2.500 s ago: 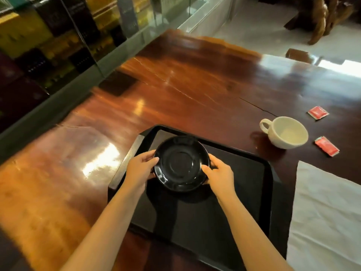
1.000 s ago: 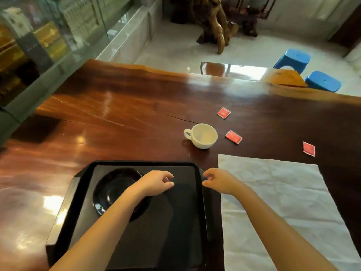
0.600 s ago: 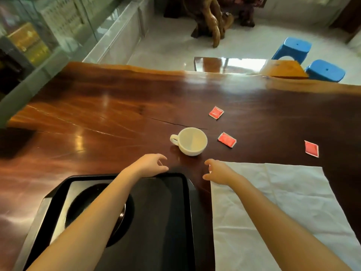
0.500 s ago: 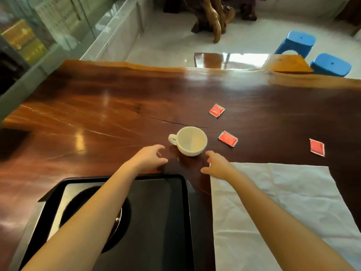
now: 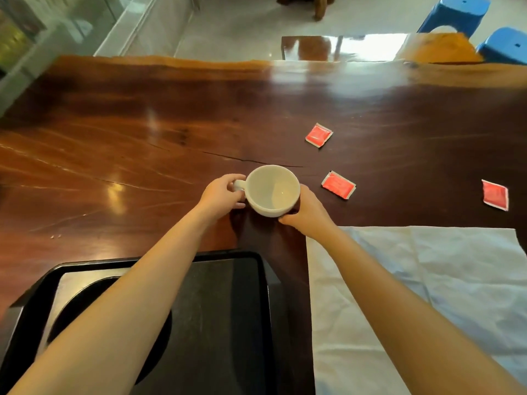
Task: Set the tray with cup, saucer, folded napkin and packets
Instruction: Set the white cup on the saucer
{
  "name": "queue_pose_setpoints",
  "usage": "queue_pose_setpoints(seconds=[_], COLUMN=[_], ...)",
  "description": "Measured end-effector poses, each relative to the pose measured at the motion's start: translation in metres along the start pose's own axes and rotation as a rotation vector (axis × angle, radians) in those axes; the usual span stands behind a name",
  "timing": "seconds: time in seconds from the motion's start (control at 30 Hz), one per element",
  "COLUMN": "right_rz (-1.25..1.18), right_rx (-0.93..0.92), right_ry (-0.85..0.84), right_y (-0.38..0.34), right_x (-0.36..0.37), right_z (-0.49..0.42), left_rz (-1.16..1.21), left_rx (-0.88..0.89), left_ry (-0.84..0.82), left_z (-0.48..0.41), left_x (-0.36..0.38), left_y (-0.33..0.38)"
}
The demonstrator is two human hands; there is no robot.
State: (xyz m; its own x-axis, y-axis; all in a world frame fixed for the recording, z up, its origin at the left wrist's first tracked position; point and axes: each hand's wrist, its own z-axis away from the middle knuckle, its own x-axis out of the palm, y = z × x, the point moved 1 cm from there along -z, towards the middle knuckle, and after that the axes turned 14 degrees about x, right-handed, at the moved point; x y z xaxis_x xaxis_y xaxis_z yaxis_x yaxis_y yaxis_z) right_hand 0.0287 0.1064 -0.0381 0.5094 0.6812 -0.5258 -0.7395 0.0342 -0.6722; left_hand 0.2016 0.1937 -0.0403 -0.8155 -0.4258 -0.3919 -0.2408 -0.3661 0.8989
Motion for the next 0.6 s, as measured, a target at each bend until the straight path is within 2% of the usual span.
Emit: queue_pose_setpoints(seconds=[0.13,0.27,0.6], right_rz=[-0.121,-0.182,-0.285], right_rx=[0.017,0.013,-0.145], right_ry=[-0.027,-0.053,-0.051], right_y=[0.001,0.002,-0.019], right_x=[0.005,0.008,0.016], right_z=[0.001,0.01,0.066], left_rz=[0.164,0.196,0.268], left_rx=[-0.046,-0.019,0.049], left_ry=[0.151,0.194,0.357], left_z=[0.005,0.017,0.069], left_x=[0.007,0.006,-0.022], left_y=[-0.004,-0.005,0.016])
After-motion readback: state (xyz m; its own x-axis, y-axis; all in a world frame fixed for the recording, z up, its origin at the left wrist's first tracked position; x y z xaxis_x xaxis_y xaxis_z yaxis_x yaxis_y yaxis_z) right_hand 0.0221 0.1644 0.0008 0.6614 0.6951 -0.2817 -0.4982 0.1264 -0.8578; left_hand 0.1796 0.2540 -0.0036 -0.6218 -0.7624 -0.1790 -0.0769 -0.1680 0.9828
